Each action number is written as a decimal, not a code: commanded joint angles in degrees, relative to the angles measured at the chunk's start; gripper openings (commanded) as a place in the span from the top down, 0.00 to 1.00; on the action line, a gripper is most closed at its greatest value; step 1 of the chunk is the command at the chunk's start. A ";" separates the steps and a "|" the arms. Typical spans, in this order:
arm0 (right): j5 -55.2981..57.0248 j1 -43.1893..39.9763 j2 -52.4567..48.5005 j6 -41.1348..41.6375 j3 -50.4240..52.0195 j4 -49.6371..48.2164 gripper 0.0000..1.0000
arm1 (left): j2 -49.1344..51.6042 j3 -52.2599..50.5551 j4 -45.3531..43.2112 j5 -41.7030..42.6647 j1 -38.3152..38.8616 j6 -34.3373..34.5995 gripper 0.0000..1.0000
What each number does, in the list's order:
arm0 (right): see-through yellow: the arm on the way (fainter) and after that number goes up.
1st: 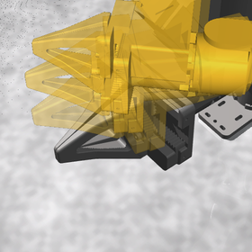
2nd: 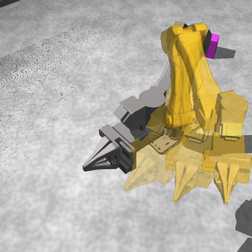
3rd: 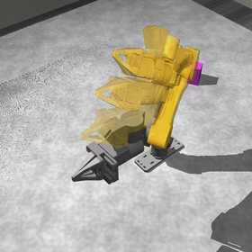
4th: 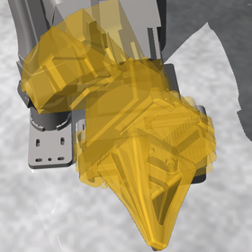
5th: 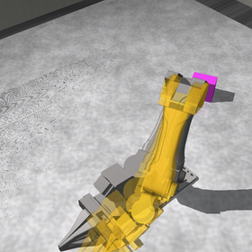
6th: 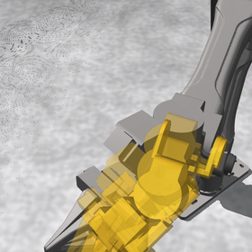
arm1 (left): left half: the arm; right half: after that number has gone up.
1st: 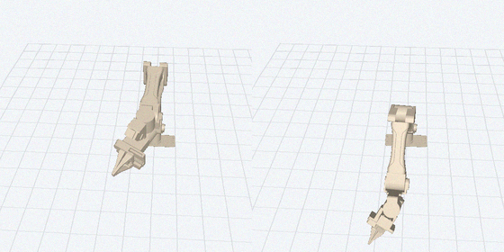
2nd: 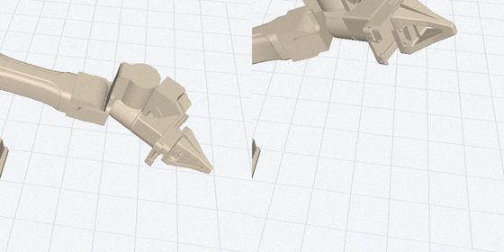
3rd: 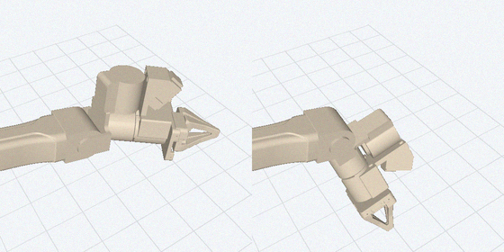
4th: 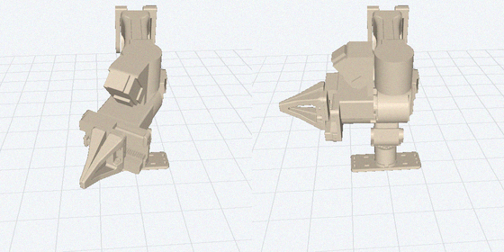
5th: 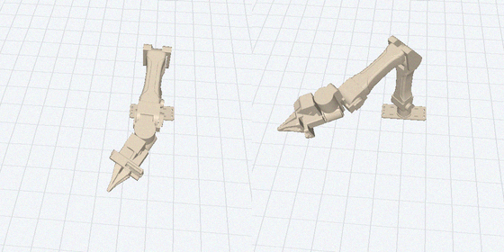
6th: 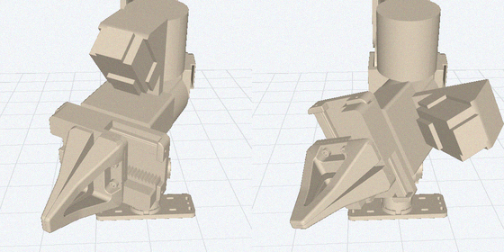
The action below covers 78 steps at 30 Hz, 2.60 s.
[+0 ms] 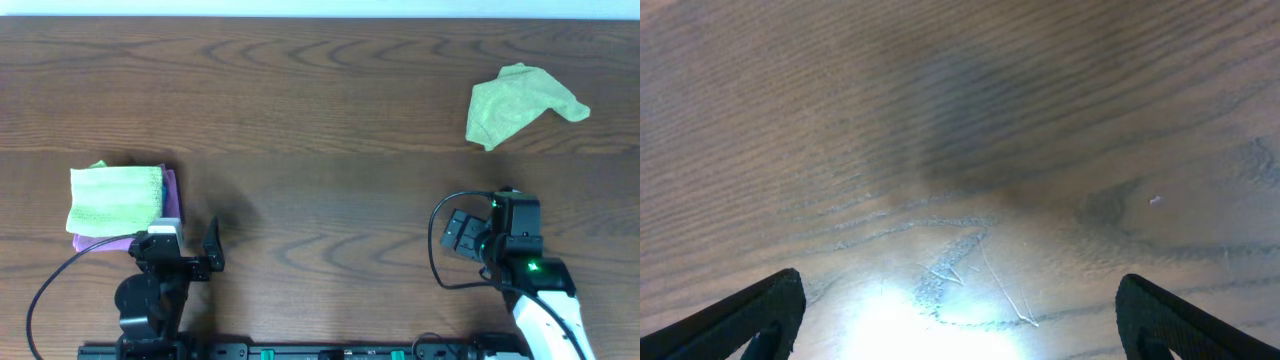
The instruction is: Fold the cloth
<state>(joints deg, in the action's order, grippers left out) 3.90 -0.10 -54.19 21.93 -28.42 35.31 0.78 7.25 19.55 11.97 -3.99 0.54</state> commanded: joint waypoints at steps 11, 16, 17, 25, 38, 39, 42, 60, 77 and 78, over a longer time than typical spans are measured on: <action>0.59 -0.26 0.46 0.28 0.09 0.07 0.01 | -0.59 -1.22 0.70 -6.47 0.66 -7.87 0.05; 0.59 -0.26 0.46 0.31 0.09 0.07 0.01 | -0.57 -1.20 0.61 -6.40 0.66 -7.85 0.05; 0.59 -0.26 0.46 0.28 0.09 0.07 0.01 | -0.57 -1.20 0.63 -6.40 0.66 -7.85 0.05; 0.59 -0.26 0.46 0.31 0.09 0.07 0.01 | -0.57 -1.20 0.63 -6.40 0.66 -7.85 0.05; 0.59 -0.26 0.76 0.28 0.09 0.20 0.01 | -0.57 -1.20 0.63 -6.40 0.66 -7.85 0.05; 0.59 -0.26 1.14 0.28 0.09 0.26 0.01 | -0.57 -1.20 0.63 -6.40 0.66 -7.85 0.05; 2.54 -0.26 3.74 -0.26 0.11 0.94 0.01 | -0.57 -1.20 0.63 -6.40 0.66 -7.85 0.05; -2.91 -0.26 33.07 -18.80 19.93 -8.98 0.01 | -0.57 -1.20 0.63 -6.40 0.66 -7.85 0.05; -2.67 -0.20 46.45 -28.46 20.94 -8.63 0.01 | -0.57 -1.20 0.63 -6.40 0.66 -7.85 0.05; -2.45 -0.20 46.93 -28.44 20.94 -8.57 0.01 | -0.57 -1.20 0.61 -6.40 0.66 -7.85 0.05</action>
<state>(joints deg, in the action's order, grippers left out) 1.67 -0.10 -8.54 -5.15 -8.29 26.30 0.60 7.25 19.55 6.63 -3.53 -6.28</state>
